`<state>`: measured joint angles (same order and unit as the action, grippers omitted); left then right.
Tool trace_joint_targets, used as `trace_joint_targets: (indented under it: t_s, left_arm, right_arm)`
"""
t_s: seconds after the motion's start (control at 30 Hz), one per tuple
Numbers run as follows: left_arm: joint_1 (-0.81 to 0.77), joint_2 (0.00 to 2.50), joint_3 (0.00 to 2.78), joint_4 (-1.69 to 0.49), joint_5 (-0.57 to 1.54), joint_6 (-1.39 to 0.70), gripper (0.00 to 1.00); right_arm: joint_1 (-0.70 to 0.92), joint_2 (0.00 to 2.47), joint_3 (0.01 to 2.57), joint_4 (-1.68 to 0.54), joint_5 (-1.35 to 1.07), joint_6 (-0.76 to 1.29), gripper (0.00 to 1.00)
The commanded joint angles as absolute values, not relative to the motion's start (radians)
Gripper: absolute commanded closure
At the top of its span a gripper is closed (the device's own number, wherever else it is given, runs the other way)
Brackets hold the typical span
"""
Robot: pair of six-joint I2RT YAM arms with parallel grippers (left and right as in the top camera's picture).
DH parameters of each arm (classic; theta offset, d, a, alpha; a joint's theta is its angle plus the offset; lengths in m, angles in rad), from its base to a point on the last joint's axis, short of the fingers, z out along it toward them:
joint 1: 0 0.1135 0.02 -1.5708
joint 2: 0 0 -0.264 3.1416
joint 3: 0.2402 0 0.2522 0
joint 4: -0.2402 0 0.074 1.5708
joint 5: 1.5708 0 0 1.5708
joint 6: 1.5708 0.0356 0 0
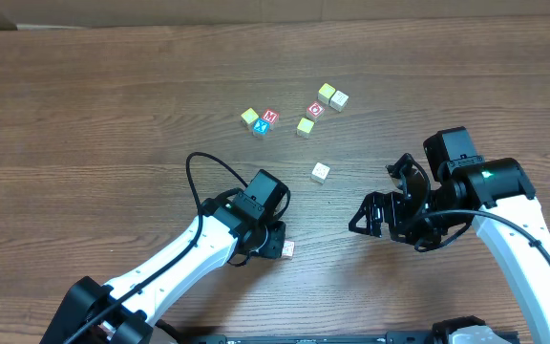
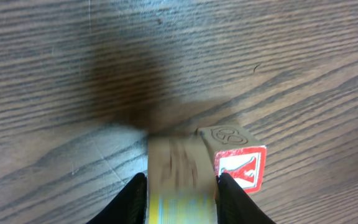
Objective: Flip 3 blocks
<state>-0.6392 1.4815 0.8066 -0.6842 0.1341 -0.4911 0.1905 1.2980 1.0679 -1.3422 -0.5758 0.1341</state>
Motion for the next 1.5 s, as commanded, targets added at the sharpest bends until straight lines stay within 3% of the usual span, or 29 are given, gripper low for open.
trace_joint_targets:
  t_s: [0.0,0.57,0.7,0.97,1.47]
  left_arm:
    - [-0.633,1.466,0.801,-0.675,0.120,-0.498,0.70]
    - [-0.625,1.483,0.800,-0.601,0.067,-0.498,0.60]
    - [-0.592,1.486,0.800,-0.560,0.071,-0.520,0.65]
    - [-0.576,1.568,0.800,-0.489,0.109,-0.520,0.93]
    - [-0.576,1.673,0.800,-0.462,0.178,-0.520,0.96]
  right_arm:
    - [0.194,1.288,1.095,-1.341,-0.577,0.127,0.00]
    - [0.194,1.288,1.095,-1.341,-0.577,0.127,0.00]
    - [0.194,1.288,1.095,-1.341,-0.577,0.127,0.00]
    - [0.194,1.288,1.095,-1.341,-0.577,0.127,0.00]
    - [0.194,1.288,1.095,-1.341,-0.577,0.127,0.00]
